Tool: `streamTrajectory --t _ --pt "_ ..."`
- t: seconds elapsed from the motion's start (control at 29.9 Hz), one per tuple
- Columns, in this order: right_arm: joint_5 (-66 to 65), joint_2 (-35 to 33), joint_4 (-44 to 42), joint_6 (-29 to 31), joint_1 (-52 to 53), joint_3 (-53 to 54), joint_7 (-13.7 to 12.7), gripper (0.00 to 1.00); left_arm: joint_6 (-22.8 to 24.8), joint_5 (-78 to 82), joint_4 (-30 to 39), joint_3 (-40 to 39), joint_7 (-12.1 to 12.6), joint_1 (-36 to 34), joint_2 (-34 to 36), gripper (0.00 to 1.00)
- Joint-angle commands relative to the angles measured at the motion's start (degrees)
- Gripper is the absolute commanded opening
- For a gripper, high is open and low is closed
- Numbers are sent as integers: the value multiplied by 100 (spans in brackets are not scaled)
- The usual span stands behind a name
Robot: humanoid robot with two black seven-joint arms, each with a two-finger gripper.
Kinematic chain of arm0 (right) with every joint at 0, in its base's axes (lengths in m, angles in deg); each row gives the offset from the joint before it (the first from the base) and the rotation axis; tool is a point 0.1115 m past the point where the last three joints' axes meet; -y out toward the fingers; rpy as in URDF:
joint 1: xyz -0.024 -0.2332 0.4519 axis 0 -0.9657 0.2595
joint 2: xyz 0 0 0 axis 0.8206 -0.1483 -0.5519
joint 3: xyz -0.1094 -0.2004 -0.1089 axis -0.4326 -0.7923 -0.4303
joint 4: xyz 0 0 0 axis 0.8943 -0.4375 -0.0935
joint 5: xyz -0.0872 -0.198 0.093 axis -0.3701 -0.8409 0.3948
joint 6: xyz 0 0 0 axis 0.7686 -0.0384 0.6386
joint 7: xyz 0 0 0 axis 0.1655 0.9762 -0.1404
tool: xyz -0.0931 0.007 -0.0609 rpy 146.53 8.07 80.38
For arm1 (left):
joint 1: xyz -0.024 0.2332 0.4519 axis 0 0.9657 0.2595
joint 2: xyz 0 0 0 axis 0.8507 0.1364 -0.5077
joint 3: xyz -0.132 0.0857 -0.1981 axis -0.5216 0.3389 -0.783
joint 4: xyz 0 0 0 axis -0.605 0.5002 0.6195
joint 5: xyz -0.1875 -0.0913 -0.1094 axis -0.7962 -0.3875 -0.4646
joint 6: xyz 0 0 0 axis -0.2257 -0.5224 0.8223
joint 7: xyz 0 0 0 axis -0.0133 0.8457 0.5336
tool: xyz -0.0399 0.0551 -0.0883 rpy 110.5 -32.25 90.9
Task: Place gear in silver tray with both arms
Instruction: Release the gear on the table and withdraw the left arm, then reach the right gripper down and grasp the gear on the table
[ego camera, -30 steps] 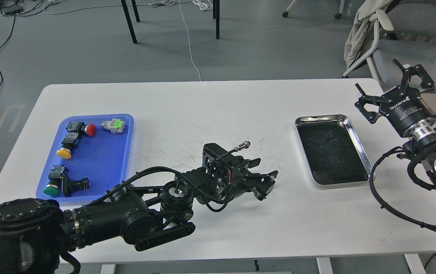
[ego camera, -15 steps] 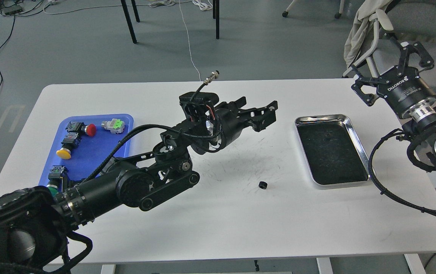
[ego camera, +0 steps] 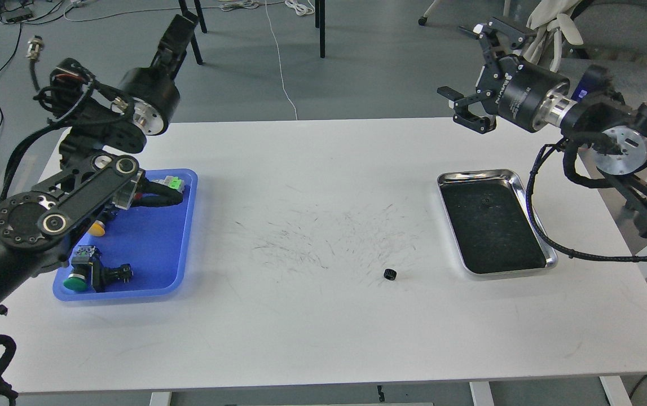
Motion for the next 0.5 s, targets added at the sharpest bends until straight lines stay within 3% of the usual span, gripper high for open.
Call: streamTrajectory --t 0.0,0.17,0.3,0.47 --pt "-379 296 22 -26 879 -1176 -9 97 119 -754 15 -719 -136 485 48 98" --pt "-1091 727 530 -44 2022 -2959 -26 97 1173 -1774 6 -1351 -338 1091 118 98" --pt "-2258 965 1137 9 2945 -4497 -141 97 1000 -1776 -108 -1414 -550 1163 101 98" --pt "-3736 1614 1341 26 3492 -5730 -132 97 946 -1750 -91 -1397 -559 1285 127 98"
